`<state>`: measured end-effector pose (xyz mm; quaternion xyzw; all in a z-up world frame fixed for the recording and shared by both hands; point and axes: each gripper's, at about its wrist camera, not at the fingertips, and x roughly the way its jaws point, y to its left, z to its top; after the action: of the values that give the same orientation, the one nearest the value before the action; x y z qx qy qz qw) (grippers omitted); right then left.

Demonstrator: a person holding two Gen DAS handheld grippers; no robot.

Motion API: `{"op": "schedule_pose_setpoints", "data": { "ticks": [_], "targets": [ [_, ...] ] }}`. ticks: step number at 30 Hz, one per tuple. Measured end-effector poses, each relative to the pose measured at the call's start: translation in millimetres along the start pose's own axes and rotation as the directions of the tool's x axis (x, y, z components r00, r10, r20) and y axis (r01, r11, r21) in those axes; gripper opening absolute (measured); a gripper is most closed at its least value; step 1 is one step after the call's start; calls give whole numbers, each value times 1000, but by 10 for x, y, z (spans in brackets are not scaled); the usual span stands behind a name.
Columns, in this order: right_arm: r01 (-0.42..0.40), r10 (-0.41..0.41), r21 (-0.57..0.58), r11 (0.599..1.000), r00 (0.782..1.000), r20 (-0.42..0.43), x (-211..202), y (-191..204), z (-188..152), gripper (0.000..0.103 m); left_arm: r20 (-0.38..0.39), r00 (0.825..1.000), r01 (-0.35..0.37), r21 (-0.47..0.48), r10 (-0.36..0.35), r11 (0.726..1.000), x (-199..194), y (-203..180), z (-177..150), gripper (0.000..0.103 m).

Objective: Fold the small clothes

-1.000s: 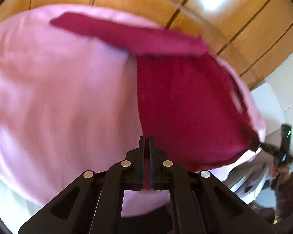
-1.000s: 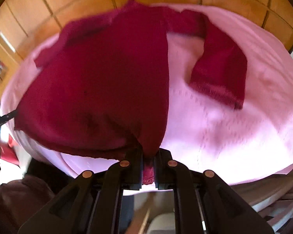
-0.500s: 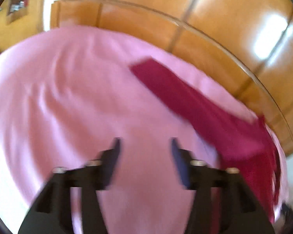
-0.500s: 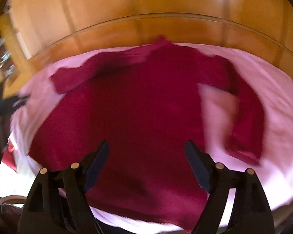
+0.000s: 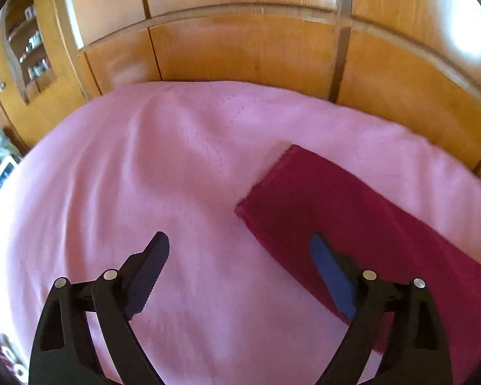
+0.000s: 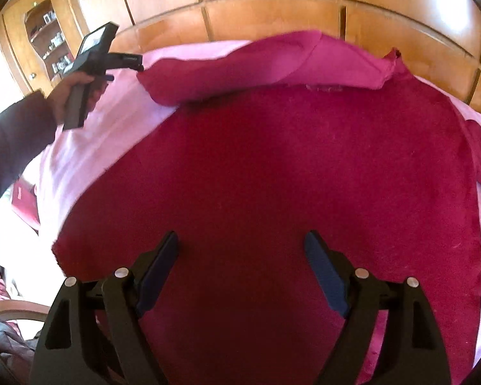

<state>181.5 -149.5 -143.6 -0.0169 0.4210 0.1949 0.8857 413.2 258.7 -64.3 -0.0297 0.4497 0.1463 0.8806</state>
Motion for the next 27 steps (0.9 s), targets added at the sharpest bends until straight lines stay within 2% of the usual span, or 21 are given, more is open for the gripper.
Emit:
{"op": "schedule_pose_setpoints", "data": {
  "ticks": [1,2,3,4,5,7,9,12,18,21,23,25,27],
  "targets": [
    [-4,4,4,1000,1000,1,16,-6,-12,83,-11,1000,2,1,-2,1000,64,11,-3,83],
    [-9,9,7,1000,1000,5,22,-13,-19,85,-30,999,11,0,-11,1000,155,-1,9,70],
    [-15,15,11,1000,1000,8,25,-29,-31,87,-43,999,21,1,-21,1000,197,-22,9,31],
    [-18,18,15,1000,1000,8,43,-26,-30,88,-52,998,41,-2,-41,999,224,-60,4,9],
    [-16,16,12,1000,1000,7,58,-16,-25,90,-37,999,29,8,-29,1000,187,-99,-16,6],
    [-9,9,-2,1000,1000,3,67,15,-17,91,25,999,-40,77,38,996,60,-224,-47,5],
    [-17,17,6,1000,1000,-2,55,5,6,91,85,995,-50,69,44,996,-106,-207,-43,5],
    [-31,31,39,999,1000,4,7,-48,59,91,109,993,-42,-68,50,997,-298,184,84,5],
    [-16,12,102,995,999,34,-51,-222,165,91,140,970,-154,-276,198,949,-559,1065,303,5],
    [-3,-2,134,991,999,41,-21,-301,225,91,127,970,-163,-296,208,941,-502,1206,418,5],
    [6,-13,158,987,999,41,12,-346,279,91,107,978,-145,-262,178,954,-400,1148,441,5],
    [21,-27,172,985,999,31,54,-367,322,91,70,982,-155,-241,177,958,-308,1055,408,5],
    [41,-45,164,986,999,21,76,-351,334,91,30,994,-96,-271,108,958,-222,1029,343,7]
  ]
}}
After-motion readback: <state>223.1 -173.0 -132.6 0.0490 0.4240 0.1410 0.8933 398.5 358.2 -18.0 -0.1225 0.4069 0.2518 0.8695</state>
